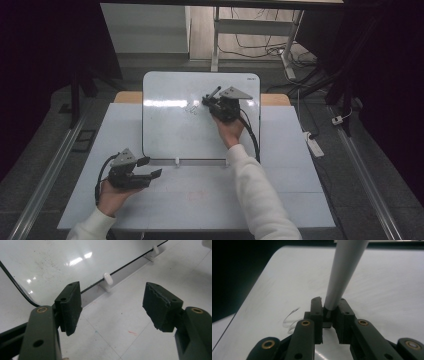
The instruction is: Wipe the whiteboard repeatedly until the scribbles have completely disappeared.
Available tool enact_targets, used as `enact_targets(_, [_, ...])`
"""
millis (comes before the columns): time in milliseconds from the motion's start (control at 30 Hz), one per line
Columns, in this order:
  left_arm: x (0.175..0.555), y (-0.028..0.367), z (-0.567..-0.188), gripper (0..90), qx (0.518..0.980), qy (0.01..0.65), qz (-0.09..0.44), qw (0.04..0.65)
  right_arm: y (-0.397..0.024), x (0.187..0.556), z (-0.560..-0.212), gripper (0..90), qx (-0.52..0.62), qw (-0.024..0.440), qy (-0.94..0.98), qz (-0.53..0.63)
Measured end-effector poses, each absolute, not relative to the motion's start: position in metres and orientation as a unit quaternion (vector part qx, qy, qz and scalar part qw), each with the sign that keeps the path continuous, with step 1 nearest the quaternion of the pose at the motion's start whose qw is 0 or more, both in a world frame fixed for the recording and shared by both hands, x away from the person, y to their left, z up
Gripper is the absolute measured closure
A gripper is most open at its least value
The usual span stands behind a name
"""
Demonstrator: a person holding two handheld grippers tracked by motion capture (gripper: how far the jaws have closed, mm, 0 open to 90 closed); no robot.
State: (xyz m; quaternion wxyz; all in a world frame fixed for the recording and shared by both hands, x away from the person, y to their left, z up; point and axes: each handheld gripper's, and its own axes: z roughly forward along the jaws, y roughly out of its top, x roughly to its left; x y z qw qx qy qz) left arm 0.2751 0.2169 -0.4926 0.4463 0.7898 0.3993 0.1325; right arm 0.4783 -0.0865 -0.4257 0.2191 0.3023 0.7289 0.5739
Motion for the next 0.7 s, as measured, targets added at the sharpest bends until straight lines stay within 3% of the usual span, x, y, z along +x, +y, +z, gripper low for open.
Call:
enact_targets(67, [0.276,0.217,-0.493,32.5,0.792,0.4,0.133,0.442,-0.074,0.467,-0.435,77.7,0.271,0.195,0.756,0.564])
enact_targets(200, [0.274,0.218,-0.492,32.4,0.789,0.402,0.136,0.444,-0.072,0.466,-0.442,77.7,0.264,0.189,0.756,0.569])
enact_targets(300, [0.274,0.218,-0.492,32.6,0.788,0.402,0.136,0.446,-0.086,0.477,-0.429,77.7,0.303,0.225,0.725,0.576])
enact_targets(500, [0.277,0.217,-0.493,32.4,0.791,0.402,0.132,0.442,-0.066,0.461,-0.441,77.7,0.257,0.195,0.767,0.555])
enact_targets(700, [0.273,0.217,-0.491,32.5,0.789,0.399,0.136,0.447,-0.081,0.467,-0.436,77.7,0.286,0.213,0.742,0.568])
